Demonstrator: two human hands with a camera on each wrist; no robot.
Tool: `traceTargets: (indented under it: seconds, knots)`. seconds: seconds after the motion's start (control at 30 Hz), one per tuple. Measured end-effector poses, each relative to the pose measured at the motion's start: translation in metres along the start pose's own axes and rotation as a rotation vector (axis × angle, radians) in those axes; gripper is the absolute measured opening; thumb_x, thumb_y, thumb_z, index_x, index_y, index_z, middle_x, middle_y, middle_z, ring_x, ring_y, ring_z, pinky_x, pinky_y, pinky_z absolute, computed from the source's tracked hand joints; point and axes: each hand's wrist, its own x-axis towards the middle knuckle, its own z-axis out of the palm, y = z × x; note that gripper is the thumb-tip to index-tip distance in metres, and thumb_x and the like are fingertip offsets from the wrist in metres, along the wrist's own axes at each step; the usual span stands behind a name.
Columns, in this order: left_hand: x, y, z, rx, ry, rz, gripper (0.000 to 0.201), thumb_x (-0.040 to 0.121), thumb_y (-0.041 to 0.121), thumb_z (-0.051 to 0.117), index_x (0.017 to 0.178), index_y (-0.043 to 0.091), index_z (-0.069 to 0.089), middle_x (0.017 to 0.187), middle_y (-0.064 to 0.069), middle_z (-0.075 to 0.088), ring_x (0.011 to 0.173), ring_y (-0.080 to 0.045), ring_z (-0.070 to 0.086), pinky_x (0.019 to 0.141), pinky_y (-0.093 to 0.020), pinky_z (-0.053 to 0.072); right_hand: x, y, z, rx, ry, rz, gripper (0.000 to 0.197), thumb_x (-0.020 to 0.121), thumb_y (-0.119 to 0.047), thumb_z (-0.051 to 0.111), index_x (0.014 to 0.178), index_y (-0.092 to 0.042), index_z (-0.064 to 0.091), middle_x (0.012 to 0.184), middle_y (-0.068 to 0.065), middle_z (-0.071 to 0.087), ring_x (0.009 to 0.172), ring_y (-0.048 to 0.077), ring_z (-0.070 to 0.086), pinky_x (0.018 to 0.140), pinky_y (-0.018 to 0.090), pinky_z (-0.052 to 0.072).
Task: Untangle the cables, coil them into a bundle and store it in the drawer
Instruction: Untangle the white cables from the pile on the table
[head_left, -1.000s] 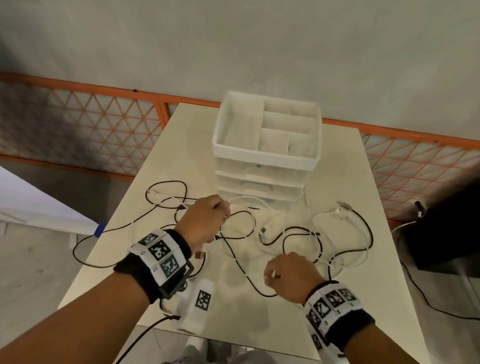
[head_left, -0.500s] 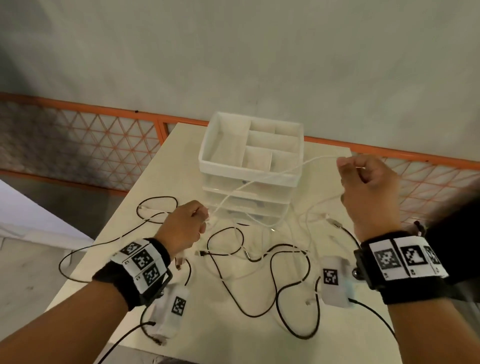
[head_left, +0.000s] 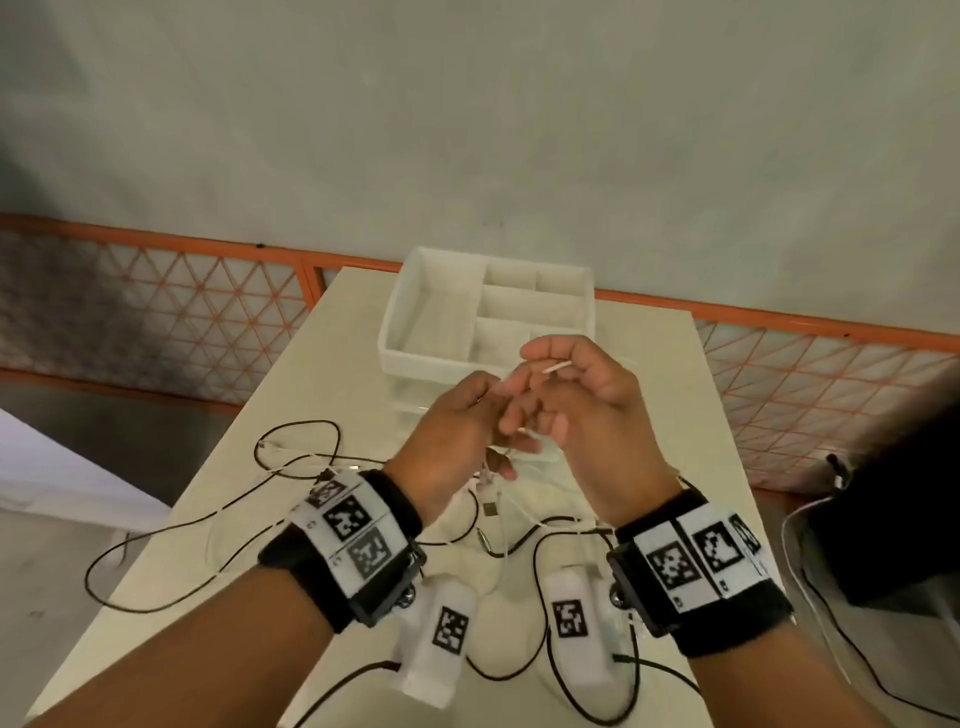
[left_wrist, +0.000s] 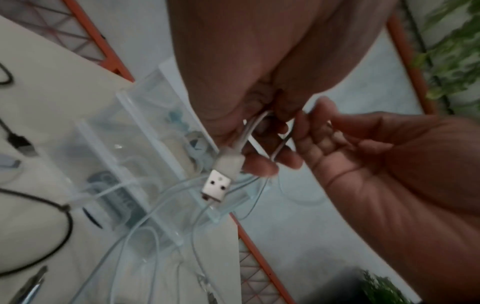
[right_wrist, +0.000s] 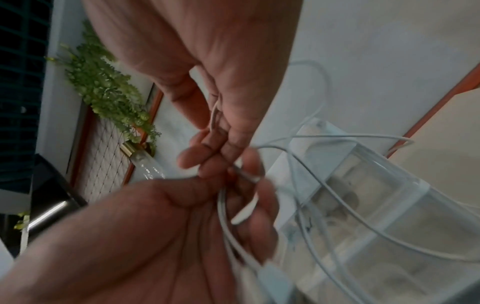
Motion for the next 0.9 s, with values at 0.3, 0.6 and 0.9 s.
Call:
traceTargets:
  seconds: [0.3,0.6,0.9]
  knots:
    - [0.025,-0.051,-0.047,0.324,0.092,-0.138,0.025,0.103,0.015,0.042,0.081,0.012,0.054,0.061,0.004,0.055,0.063,-0.015,0.044,0.057,-0.029,0.036,0.038,-0.024,-0.065,0.252,0.396,-0.144,0.037,0.085,0.020,0.037,0.096,-0.005,0.062,0.079,0.015,0.069,0.061,0.028,0.064,0.070,0.037,0.057]
    - [0.029,-0.015,-0.060,0.194,0.102,-0.062,0.027,0.103,0.011,0.039,0.086,0.009,0.059,0.058,0.001,0.044,0.050,-0.011,0.032,0.046,-0.025,0.026,0.038,0.005,-0.092,-0.804,0.319,0.478,0.054,0.099,-0.060,0.040,0.087,-0.016,0.068,0.066,0.006,0.065,0.050,0.019,0.051,0.051,0.032,0.040]
    - [0.014,-0.079,-0.082,0.348,0.102,-0.302,0.026,0.103,0.014,0.043,0.080,0.008,0.054,0.061,-0.005,0.046,0.062,-0.020,0.051,0.047,-0.027,0.043,0.053,-0.039,-0.100,-0.357,0.633,-0.089,0.043,0.104,-0.050,0.031,0.093,-0.019,0.058,0.089,0.001,0.067,0.055,0.015,0.059,0.052,0.028,0.045]
